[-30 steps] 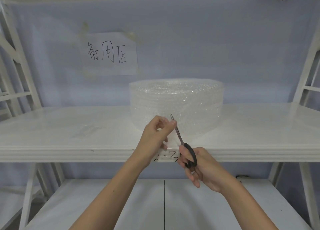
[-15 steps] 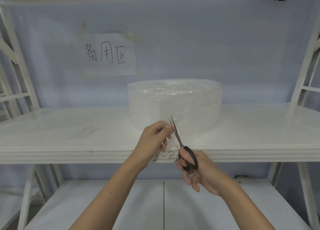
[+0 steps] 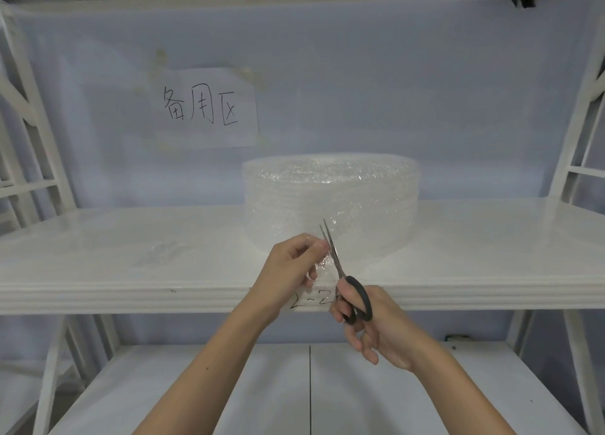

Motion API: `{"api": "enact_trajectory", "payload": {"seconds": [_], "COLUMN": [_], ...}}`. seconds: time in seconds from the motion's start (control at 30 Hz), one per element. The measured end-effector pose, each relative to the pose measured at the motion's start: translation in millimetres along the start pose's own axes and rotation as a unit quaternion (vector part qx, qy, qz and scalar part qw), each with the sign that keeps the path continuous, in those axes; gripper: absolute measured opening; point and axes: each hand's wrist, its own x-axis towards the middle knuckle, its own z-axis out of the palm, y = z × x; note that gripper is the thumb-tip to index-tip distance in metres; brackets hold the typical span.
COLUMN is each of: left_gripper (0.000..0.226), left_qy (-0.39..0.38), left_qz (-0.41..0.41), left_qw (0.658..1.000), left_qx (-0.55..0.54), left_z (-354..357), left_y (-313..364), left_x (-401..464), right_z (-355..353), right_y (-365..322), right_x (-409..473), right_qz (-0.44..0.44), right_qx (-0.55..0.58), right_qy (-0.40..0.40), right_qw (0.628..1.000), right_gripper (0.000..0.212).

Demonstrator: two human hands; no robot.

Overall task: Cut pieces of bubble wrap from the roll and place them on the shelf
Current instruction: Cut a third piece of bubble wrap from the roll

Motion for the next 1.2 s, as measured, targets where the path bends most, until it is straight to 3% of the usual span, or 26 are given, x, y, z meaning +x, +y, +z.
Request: {"api": "enact_trajectory", "payload": {"seconds": [0.43,0.77,1.0,1.2], "left_gripper": [0.024,0.026,0.029,0.037], "left_qy": [-0.004,-0.038,-0.054,-0.011], "left_qz": [0.006,0.009,0.008,-0.003], "left_qw": [1.0,0.999,0.998,1.0], "left_qx": [-0.008,0.025,0.012,-0.02], "left_z": [-1.3,-0.8,-3.1,-0.7], "left_y": [-1.2,-2.6,-0.8,2.2], "left_x": [0.6,-2.6,-0.9,-0.1], "right_z": [4.8,6.2,1.8,1.9], "right_y": [-7.4,-14.2,-13.6,-17.3], "right_x": [3.6,4.7,4.4,3.1], "right_qz": [-0.01,-0.004,-0.015,-0.005], "right_qx": [-0.062,-0.001,-0.024,-0.035], "right_qy": [0.022,0.008,0.028,0.031], "right_qw": [0.998,1.0,0.999,0.999], "right_gripper": [0.048,0.062,0.052,0.052]}}
